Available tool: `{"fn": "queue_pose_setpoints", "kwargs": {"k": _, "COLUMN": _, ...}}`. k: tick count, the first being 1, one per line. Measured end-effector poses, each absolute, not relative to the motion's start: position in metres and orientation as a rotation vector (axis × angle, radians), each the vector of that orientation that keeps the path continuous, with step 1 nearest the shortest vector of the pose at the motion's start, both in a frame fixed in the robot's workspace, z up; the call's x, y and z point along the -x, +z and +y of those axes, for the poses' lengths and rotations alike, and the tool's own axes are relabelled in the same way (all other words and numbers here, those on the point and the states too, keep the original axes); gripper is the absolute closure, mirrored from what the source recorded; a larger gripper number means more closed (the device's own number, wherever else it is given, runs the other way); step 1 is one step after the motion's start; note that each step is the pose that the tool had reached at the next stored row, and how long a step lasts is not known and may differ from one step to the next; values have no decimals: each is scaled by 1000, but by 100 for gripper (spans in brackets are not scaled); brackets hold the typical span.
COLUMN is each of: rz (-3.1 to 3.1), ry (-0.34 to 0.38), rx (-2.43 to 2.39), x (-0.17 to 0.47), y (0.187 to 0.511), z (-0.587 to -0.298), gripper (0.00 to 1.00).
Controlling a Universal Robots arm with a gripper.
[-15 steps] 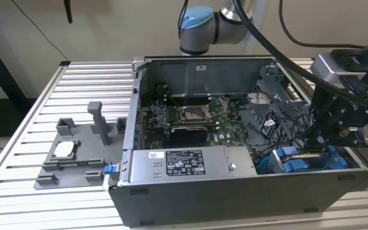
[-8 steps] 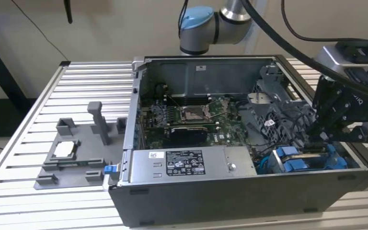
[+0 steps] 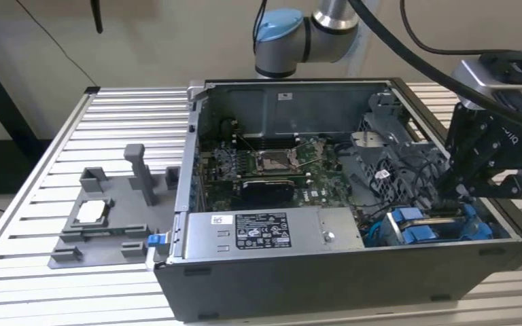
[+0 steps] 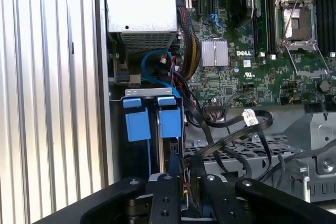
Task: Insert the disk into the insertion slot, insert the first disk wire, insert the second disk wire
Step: 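Insert the second disk wire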
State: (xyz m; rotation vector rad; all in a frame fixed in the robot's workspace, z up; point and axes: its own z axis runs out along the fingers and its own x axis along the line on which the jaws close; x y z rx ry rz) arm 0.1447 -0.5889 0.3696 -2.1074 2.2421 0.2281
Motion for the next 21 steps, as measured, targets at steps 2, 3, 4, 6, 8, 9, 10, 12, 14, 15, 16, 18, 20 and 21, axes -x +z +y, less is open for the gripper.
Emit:
{"fn": "queue_pose_setpoints", "kwargs": {"k": 2, "rz": 2242, "ry": 228, "rx": 2107, "x": -145, "y": 370, "z": -589, "gripper": 76}}
{"fn": "queue_pose_setpoints", "kwargs": {"k": 3, "rz": 2241, "ry": 229, "rx": 2107, "x": -145, "y": 370, "z": -589, "gripper": 76}}
{"fn": "queue_pose_setpoints", "kwargs": {"k": 4, "rz": 2241, "ry": 230, "rx": 2106, "x": -145, "y": 370, "z": -589, "gripper": 76}}
{"fn": "queue_pose_setpoints", "kwargs": {"k": 6, "rz": 2239, "ry": 233, "rx": 2105, "x": -145, "y": 370, "z": -589, "gripper": 76}}
{"fn": "queue_pose_setpoints", "kwargs": {"k": 8, "rz": 2238, "ry": 236, "rx": 2104, "x": -145, "y": 370, "z": -589, "gripper": 76}}
{"fn": "queue_pose_setpoints", "kwargs": {"k": 9, "rz": 2237, "ry": 237, "rx": 2103, "x": -145, "y": 370, "z": -589, "gripper": 76}}
{"fn": "queue_pose_setpoints", "kwargs": {"k": 10, "rz": 2236, "ry": 240, "rx": 2102, "x": -145, "y": 370, "z": -589, "gripper": 76}}
{"fn": "queue_pose_setpoints", "kwargs": {"k": 12, "rz": 2234, "ry": 242, "rx": 2101, "x": -145, "y": 370, "z": -589, "gripper": 76}}
{"fn": "queue_pose_setpoints", "kwargs": {"k": 14, "rz": 2233, "ry": 245, "rx": 2100, "x": -145, "y": 370, "z": -589, "gripper": 76}}
{"fn": "queue_pose_setpoints", "kwargs": {"k": 15, "rz": 2232, "ry": 246, "rx": 2099, "x": -145, "y": 370, "z": -589, "gripper": 76}}
{"fn": "queue_pose_setpoints", "kwargs": {"k": 16, "rz": 2231, "ry": 248, "rx": 2098, "x": -145, "y": 370, "z": -589, "gripper": 76}}
{"fn": "queue_pose_setpoints", "kwargs": {"k": 18, "rz": 2230, "ry": 250, "rx": 2097, "x": -145, "y": 370, "z": -589, "gripper": 76}}
{"fn": "queue_pose_setpoints", "kwargs": {"k": 20, "rz": 2228, "ry": 253, "rx": 2096, "x": -145, "y": 370, "z": -589, "gripper": 76}}
{"fn": "queue_pose_setpoints", "kwargs": {"k": 21, "rz": 2228, "ry": 254, "rx": 2095, "x": -145, "y": 370, "z": -589, "gripper": 76}}
